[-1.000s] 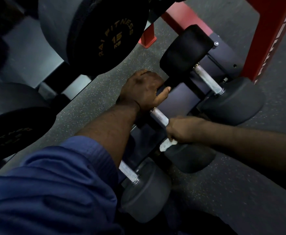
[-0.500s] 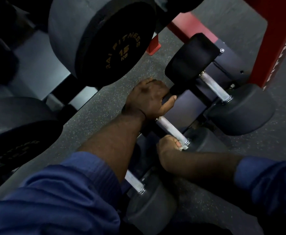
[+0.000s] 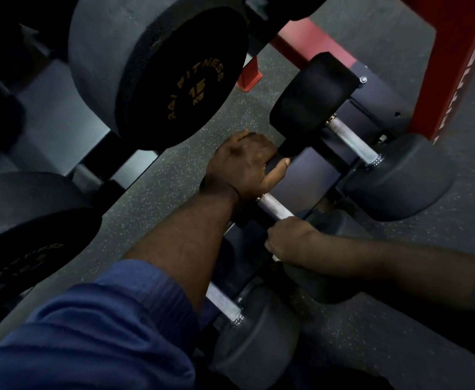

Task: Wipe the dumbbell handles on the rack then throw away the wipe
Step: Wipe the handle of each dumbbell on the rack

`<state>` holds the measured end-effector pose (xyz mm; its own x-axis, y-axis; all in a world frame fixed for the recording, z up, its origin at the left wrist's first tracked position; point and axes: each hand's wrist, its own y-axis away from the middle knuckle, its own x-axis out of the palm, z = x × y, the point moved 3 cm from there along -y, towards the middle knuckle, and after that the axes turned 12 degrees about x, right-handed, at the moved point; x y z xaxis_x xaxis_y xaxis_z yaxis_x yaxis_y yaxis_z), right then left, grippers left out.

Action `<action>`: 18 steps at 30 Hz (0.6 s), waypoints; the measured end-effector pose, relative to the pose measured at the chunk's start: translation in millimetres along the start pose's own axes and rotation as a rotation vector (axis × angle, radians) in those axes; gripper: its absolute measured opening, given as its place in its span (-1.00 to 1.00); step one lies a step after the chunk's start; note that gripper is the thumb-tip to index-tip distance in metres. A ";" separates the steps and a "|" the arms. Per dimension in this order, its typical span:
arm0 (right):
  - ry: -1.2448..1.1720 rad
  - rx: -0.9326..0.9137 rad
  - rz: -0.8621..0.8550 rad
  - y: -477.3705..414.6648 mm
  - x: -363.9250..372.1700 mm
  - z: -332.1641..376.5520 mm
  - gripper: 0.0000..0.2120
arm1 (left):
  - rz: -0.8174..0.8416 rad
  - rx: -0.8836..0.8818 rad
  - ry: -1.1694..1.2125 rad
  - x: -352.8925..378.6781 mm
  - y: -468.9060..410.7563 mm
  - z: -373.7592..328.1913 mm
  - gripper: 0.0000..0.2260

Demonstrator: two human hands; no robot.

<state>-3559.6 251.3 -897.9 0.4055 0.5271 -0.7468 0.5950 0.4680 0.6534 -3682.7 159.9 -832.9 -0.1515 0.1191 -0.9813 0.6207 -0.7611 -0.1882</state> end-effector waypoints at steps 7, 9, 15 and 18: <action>-0.530 -0.152 -0.518 1.6 -18.9 -76.9 -0.71 | 0.041 0.000 -0.028 0.7 -1.0 -0.7 -0.59; -0.337 -0.124 -0.721 -5.3 -5.2 -77.1 -0.67 | 0.042 0.001 -0.019 -0.2 -2.0 -1.7 -0.60; -0.071 -0.279 -0.630 0.7 11.9 -63.4 -0.78 | 0.029 0.001 -0.027 -0.2 -2.4 -0.7 -0.61; -0.157 -0.247 -0.615 -0.5 7.9 -69.9 -0.68 | 0.015 0.003 -0.022 -0.2 -1.4 0.0 -0.61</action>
<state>-3605.2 304.8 -895.4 0.1507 0.0131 -0.9885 0.5811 0.8078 0.0993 -3683.5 160.9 -832.5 -0.1591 0.0935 -0.9828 0.6209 -0.7645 -0.1732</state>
